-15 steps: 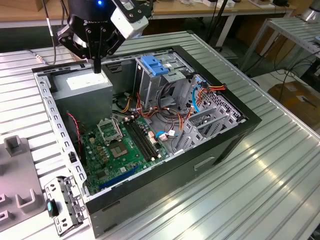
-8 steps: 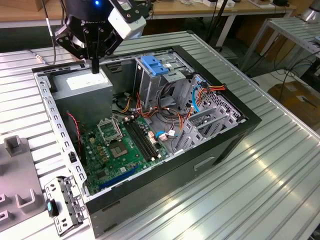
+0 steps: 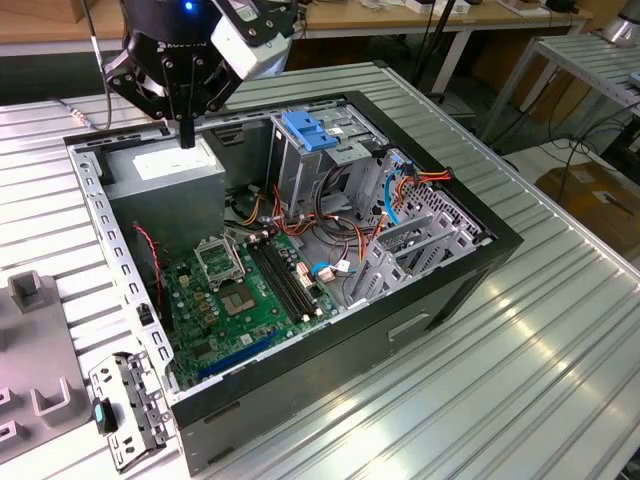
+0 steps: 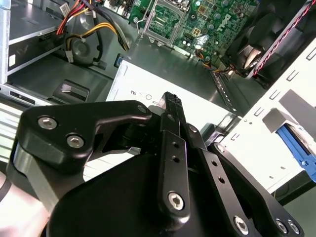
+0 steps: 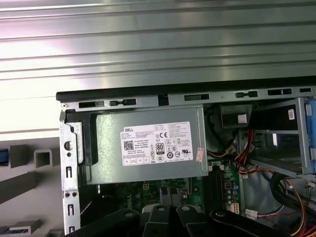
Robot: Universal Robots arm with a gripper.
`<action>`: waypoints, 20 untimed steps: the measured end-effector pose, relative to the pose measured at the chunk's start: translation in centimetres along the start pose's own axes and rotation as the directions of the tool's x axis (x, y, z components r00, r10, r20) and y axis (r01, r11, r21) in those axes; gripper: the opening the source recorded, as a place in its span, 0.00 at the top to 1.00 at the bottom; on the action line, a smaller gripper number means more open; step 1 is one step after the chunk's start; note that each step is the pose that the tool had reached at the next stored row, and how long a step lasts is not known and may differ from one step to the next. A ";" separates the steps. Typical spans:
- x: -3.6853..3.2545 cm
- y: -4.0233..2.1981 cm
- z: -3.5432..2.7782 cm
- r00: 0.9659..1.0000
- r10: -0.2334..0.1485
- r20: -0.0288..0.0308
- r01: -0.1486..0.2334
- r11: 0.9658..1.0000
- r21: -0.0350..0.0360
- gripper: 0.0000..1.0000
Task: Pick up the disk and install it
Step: 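Reach for the disk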
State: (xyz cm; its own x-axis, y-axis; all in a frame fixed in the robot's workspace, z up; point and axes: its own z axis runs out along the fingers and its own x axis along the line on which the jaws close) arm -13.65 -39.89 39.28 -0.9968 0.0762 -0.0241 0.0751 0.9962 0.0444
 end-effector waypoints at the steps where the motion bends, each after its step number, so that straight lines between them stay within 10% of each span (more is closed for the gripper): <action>1: 0.04 0.00 0.00 1.000 0.000 0.000 0.000 1.000 0.000 0.89; 20: 0.78 -0.06 0.03 1.000 0.000 -0.001 0.000 1.000 0.000 0.89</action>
State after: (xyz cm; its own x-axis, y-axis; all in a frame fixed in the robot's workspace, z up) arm -14.43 -39.89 39.23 -0.9968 0.0762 -0.0234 0.0751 0.9962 0.0443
